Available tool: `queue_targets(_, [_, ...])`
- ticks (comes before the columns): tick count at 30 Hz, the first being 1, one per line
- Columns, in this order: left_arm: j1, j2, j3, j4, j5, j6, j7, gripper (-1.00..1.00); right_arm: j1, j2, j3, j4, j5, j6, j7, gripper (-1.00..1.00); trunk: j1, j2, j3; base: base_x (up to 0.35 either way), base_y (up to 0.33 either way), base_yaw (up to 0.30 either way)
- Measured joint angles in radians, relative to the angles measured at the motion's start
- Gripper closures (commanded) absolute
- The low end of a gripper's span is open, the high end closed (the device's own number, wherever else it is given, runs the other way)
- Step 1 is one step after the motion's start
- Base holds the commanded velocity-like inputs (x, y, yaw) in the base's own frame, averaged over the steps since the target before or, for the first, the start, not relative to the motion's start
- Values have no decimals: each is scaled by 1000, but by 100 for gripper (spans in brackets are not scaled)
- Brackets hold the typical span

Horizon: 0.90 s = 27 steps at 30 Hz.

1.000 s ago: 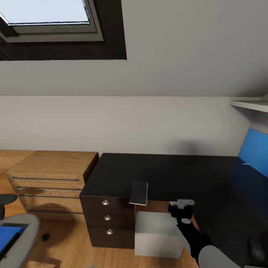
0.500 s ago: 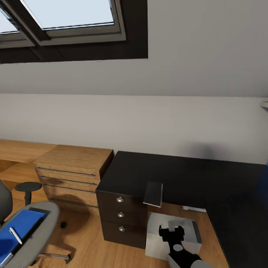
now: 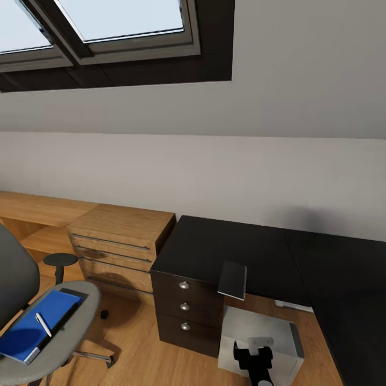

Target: In the bedroom, organize the workspace by keeping the computer under the desk, ensuring the monitor is on the desk, placing the keyboard on the desk next to the monitor, placing the mouse on the desk next to the keyboard, moving the folder from the swivel chair onto the desk next to the mouse, stacking the notebook on top of the folder with the pen on top of the notebook, and positioning the swivel chair next to the desk.

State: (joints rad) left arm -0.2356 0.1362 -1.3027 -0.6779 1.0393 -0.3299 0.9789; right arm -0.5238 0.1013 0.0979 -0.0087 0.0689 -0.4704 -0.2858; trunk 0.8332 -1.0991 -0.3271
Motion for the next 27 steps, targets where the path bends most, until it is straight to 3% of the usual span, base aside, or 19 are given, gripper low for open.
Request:
queue_targets(4, [0,-47,2,91,-1,-1,-14,-100,6,-3,4,11,4,-28,2,-100,0,0,0,0,0,5])
queue_targets(15, [0,-59,6,112,0,-2,-50,-100,11,7,6,16,0,-64,8,-100,0,0,0,0,0,14])
queue_targets(17, [0,-59,7,112,4,-2,-76,-100,11,26,6,17,-1,-84,8,-100,0,0,0,-42,0,206])
queue_targets(27, [0,-60,6,113,91,-2,-108,-100,17,38,4,22,-4,-114,7,-100,1,0,0,-216,76,262])
